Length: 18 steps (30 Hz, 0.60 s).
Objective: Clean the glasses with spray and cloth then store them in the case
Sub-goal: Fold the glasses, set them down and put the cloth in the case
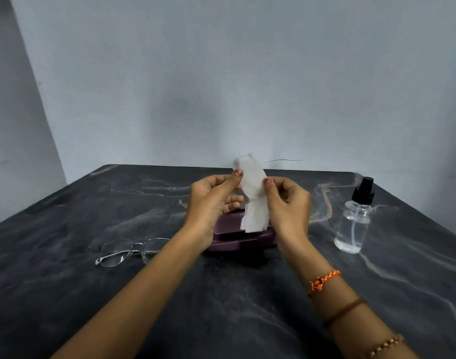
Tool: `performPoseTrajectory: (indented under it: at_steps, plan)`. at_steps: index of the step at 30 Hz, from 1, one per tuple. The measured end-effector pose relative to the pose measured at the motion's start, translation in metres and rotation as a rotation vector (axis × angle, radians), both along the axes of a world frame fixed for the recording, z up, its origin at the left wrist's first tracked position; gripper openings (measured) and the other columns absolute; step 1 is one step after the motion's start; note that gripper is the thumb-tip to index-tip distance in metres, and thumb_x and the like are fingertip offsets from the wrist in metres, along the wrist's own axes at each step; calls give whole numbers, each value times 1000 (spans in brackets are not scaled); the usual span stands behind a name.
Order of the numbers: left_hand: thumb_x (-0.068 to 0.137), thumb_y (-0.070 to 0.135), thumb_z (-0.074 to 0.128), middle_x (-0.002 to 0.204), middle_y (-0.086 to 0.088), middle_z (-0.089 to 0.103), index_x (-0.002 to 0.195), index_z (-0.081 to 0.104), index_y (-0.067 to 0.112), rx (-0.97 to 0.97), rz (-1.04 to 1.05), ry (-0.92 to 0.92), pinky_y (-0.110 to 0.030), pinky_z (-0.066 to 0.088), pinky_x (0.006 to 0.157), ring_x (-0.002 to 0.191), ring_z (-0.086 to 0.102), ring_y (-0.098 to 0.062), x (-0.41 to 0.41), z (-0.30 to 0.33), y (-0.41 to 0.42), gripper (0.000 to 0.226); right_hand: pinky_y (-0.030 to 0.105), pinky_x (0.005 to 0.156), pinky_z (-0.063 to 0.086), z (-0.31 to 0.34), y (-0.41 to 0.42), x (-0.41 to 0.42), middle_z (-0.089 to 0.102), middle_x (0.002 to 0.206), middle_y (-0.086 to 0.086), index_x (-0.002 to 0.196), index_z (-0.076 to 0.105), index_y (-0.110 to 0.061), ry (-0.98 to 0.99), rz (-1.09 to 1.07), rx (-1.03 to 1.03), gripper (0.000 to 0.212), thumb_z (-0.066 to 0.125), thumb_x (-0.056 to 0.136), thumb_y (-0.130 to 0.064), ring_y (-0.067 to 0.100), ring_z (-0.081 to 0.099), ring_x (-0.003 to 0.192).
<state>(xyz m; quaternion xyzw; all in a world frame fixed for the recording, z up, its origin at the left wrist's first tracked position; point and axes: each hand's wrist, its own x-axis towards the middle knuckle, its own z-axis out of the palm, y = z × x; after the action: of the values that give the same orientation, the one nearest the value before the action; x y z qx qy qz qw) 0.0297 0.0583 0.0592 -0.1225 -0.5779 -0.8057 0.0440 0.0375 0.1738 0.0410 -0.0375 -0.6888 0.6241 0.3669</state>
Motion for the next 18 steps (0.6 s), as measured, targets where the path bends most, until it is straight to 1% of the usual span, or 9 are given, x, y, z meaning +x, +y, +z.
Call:
performPoseTrajectory:
  at_steps: [2, 3, 5, 6, 8, 10, 12, 15, 18]
  plan:
    - [75, 26, 69, 73, -2, 65, 80, 62, 11, -51, 63, 16, -14, 52, 51, 57, 59, -10, -6, -2, -3, 17, 32, 70, 51, 2, -3, -3, 65, 73, 1, 69, 62, -22, -2, 46, -131, 21, 56, 88, -13, 16, 61, 75]
    - [75, 27, 69, 73, -3, 64, 81, 62, 11, -83, 91, 25, -14, 52, 53, 60, 58, -10, -9, -4, -5, 18, 28, 67, 50, 4, -4, -3, 64, 73, 1, 70, 62, -21, -8, 74, -191, 20, 56, 88, -14, 15, 59, 74]
    - [74, 29, 70, 73, -2, 65, 81, 63, 12, -148, 100, 19, -17, 53, 58, 63, 59, -11, -12, -8, -8, 20, 26, 66, 50, 7, -6, -6, 63, 75, 3, 72, 62, -16, -44, 151, -323, 19, 55, 89, -13, 16, 58, 75]
    - [75, 30, 69, 70, 0, 67, 79, 64, 12, -174, 73, 7, -17, 53, 58, 62, 61, -9, -13, -9, -10, 19, 27, 67, 52, 9, -7, -8, 63, 77, 4, 72, 61, -15, -68, 192, -393, 19, 54, 90, -13, 17, 59, 76]
    - [78, 33, 65, 55, 8, 66, 74, 66, 11, -236, -3, -3, -13, 50, 52, 51, 59, -2, -12, -12, -10, 22, 28, 67, 54, 10, -9, -10, 64, 79, 5, 70, 60, -13, -103, 245, -512, 21, 53, 90, -11, 17, 61, 74]
    - [78, 33, 67, 50, 10, 64, 73, 68, 10, -293, -21, 8, -12, 45, 46, 46, 55, 1, -13, -15, -9, 23, 30, 69, 54, 8, -8, -12, 65, 80, 5, 69, 59, -13, -111, 251, -567, 21, 54, 89, -10, 16, 61, 74]
    - [75, 26, 71, 51, 8, 65, 72, 69, 10, -313, -25, -2, -11, 43, 43, 43, 53, 0, -14, -17, -9, 17, 33, 75, 53, 5, -7, -13, 65, 80, 5, 69, 59, -13, -98, 242, -592, 21, 54, 89, -10, 17, 61, 76]
    - [74, 8, 72, 49, 5, 65, 69, 67, 9, -301, -68, -54, -10, 42, 41, 41, 53, -1, -14, -17, -7, 7, 33, 77, 53, 2, -5, -14, 64, 83, 5, 74, 59, -12, -79, 259, -648, 17, 53, 90, -10, 17, 61, 79]
    - [76, 2, 68, 52, 7, 66, 65, 66, 13, -275, -47, -63, -12, 42, 45, 43, 50, -1, -15, -18, -8, 15, 24, 65, 56, 2, -2, -14, 63, 82, 7, 84, 57, -7, -73, 391, -794, 13, 47, 92, -10, 16, 61, 76]
